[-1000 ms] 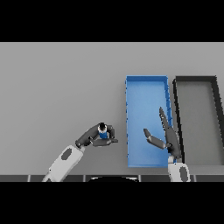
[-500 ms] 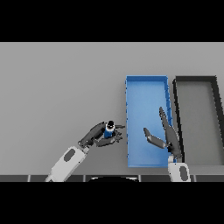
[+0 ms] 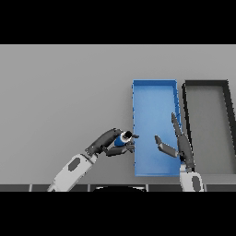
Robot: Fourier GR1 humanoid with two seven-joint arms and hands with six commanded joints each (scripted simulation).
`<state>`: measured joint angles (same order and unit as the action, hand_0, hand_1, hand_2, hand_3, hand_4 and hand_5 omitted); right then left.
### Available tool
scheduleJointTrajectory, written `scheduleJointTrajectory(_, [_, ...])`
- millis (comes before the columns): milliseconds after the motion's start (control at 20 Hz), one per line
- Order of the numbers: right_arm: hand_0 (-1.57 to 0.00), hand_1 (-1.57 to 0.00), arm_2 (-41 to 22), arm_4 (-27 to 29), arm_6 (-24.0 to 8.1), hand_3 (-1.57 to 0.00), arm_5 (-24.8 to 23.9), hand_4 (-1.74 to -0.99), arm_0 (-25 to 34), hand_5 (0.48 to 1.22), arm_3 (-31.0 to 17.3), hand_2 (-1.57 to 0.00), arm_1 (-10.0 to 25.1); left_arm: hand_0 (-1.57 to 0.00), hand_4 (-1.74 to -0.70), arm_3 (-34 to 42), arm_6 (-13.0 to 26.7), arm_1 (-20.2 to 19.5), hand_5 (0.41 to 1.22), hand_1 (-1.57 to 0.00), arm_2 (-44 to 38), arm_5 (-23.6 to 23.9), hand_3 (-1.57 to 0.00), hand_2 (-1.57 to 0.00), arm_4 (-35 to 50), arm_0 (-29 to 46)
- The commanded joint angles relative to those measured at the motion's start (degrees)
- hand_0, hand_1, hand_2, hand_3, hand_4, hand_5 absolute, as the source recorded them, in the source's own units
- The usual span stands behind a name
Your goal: Pick up the blue pipe and place it into the blue bin.
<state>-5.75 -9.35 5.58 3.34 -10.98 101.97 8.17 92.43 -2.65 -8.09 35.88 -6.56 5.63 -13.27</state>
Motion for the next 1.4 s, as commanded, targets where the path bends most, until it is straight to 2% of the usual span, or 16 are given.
scheduleJointTrajectory(0, [0.0, 0.0, 0.1, 0.2, -0.1, 0.0, 0.2, -1.128, -0.2, 0.605, 0.0, 0.0, 0.1, -1.56, -1.74, 0.0, 0.5, 0.0, 1.219, -1.57, 0.2, 0.2, -1.5, -1.57, -0.4, -0.1])
scheduleJointTrajectory(200, [0.0, 0.0, 0.0, 1.8, -1.1, 0.0, 1.1, -1.178, -0.6, 0.605, -1.8, 0.0, -1.3, -1.57, -1.74, 0.5, 1.7, 0.1, 1.219, -1.57, 0.6, 0.5, -1.5, -1.57, -0.9, -0.4])
scheduleJointTrajectory(300, [0.0, 0.0, 0.5, 3.2, -0.8, 0.0, 1.5, -1.176, -0.4, 0.605, -2.7, 0.0, -1.8, -1.57, -1.74, -0.2, 2.4, -0.3, 1.219, -1.57, 0.2, 0.1, -1.49, -1.57, -0.5, -0.9])
scheduleJointTrajectory(400, [0.0, 0.0, 1.3, 8.2, 3.5, 0.0, 5.4, -1.196, -1.3, 0.622, -1.5, 0.0, -1.0, -1.57, -1.74, -0.5, 1.5, -0.3, 1.22, -1.57, 0.2, 0.3, -1.5, -1.57, -0.8, -0.4])
scheduleJointTrajectory(450, [0.0, 0.0, 1.9, 13.2, 2.5, 0.0, 8.6, -1.195, 0.5, 0.608, -0.8, 0.0, -0.6, -1.57, -1.74, 0.4, 1.4, -0.2, 1.22, -1.57, 1.0, 0.2, -1.5, -1.57, -0.9, 0.1])
scheduleJointTrajectory(550, [0.0, 0.0, 2.4, 20.7, 0.8, 0.0, 14.9, -1.231, 1.4, 0.572, 2.6, 0.0, 3.3, -1.57, -1.74, -0.1, 1.9, -0.6, 1.22, -1.57, 0.1, -0.2, -1.5, -1.57, -0.2, -0.8])
scheduleJointTrajectory(650, [0.0, 0.0, 1.7, 26.5, -2.8, 0.0, 19.2, -1.282, 2.9, 0.537, 7.4, 0.0, 7.3, -1.57, -1.74, -0.6, 2.1, -0.3, 1.221, -1.57, -0.1, 0.2, -1.49, -1.57, -0.4, -1.7])
scheduleJointTrajectory(750, [0.0, 0.0, -0.1, 30.0, -8.8, 0.0, 21.0, -1.314, 6.3, 0.5, 10.5, 0.0, 10.3, -1.57, -1.74, -0.2, 1.5, -0.7, 1.221, -1.57, 0.5, -0.1, -1.49, -1.57, -0.6, -1.2])
scheduleJointTrajectory(900, [0.0, 0.0, -2.7, 33.1, -14.7, 0.0, 22.9, -1.306, 11.2, 0.502, 12.4, 0.0, 12.4, -1.57, -1.74, -0.6, 1.5, -1.0, 1.221, -1.57, 0.2, -0.1, -1.49, -1.57, -0.5, -1.6])
scheduleJointTrajectory(1000, [0.0, 0.0, -4.5, 33.4, -15.5, 0.0, 24.8, -1.314, 13.8, 0.51, 13.2, 0.0, 13.0, -1.57, -1.74, -0.2, 1.4, -0.8, 1.221, -1.57, 0.5, -0.1, -1.48, -1.57, -0.5, -1.5])
scheduleJointTrajectory(1150, [0.0, 0.0, -8.0, 30.3, -16.8, 0.0, 26.3, -1.294, 18.7, 0.523, 12.3, 0.0, 11.7, -1.57, -1.74, -0.5, 1.7, -0.8, 1.221, -1.57, 0.7, -0.5, -1.49, -1.57, -0.2, -1.7])
scheduleJointTrajectory(1200, [0.0, 0.0, -9.3, 30.3, -18.4, 0.0, 26.5, -1.276, 20.4, 0.527, 11.4, 0.0, 10.7, -1.57, -1.74, -0.6, 1.1, -1.2, 1.221, -1.57, 0.0, -0.9, -1.49, -1.57, 0.3, -2.2])
scheduleJointTrajectory(1350, [0.0, 0.0, -11.3, 29.9, -20.5, 0.0, 27.0, -1.232, 23.8, 0.531, 10.0, 0.0, 9.1, -1.57, -1.74, -1.4, -0.4, -1.3, 1.221, -1.57, 0.4, -2.0, -1.52, -1.57, 0.7, -1.9])
